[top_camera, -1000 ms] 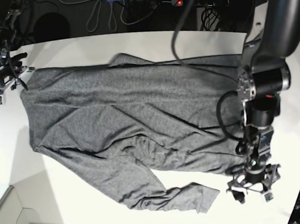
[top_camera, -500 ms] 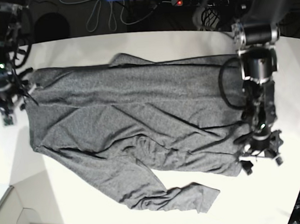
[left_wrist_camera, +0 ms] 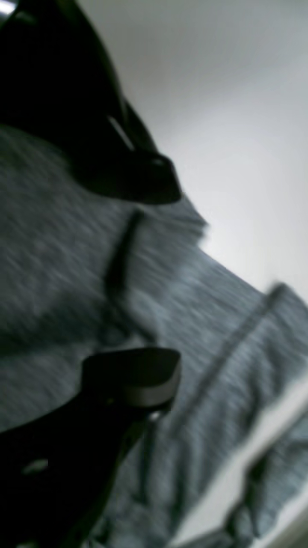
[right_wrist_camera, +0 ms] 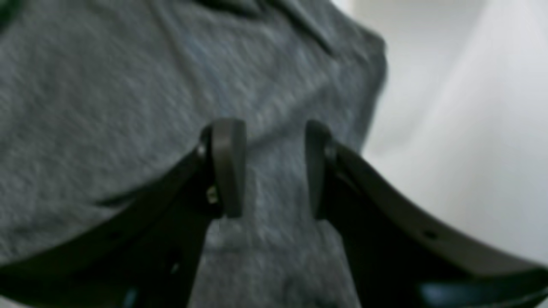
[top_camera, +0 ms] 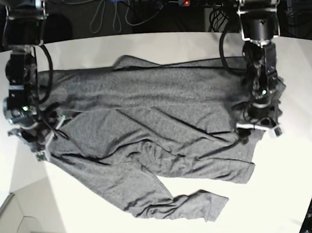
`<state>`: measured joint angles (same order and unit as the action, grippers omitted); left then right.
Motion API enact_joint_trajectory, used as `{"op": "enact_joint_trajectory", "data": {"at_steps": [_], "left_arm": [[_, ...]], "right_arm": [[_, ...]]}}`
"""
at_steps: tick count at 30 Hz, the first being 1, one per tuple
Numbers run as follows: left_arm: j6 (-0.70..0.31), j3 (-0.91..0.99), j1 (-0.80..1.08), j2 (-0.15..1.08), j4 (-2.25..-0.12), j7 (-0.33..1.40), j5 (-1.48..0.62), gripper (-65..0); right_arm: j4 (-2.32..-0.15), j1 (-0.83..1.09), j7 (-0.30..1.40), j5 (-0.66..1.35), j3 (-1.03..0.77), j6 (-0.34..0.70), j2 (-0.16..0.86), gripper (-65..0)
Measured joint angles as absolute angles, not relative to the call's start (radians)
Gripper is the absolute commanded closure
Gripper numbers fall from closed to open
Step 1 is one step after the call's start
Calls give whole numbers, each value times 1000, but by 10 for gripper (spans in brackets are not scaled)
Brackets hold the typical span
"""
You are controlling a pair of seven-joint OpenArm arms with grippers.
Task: Layout the t-shirt on the table in an organized manner, then fold the t-shirt properly
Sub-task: 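Grasp the shirt body near the collar with both grippers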
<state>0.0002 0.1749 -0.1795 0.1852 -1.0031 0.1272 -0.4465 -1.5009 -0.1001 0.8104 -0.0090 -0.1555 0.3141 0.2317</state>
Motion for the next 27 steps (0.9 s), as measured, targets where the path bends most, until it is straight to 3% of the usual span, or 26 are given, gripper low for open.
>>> {"op": "enact_joint_trajectory", "data": {"at_steps": [15,27], "left_arm": [[-11,182,-74,274,-1026,75,-445,-504],[0,179,34,263,-1332,127,-454,-504]], "right_arm": [[-1297,-103,637,15,-124,314,258,-237],[-1499,91,654,-3,-127,314,277,-234]]}}
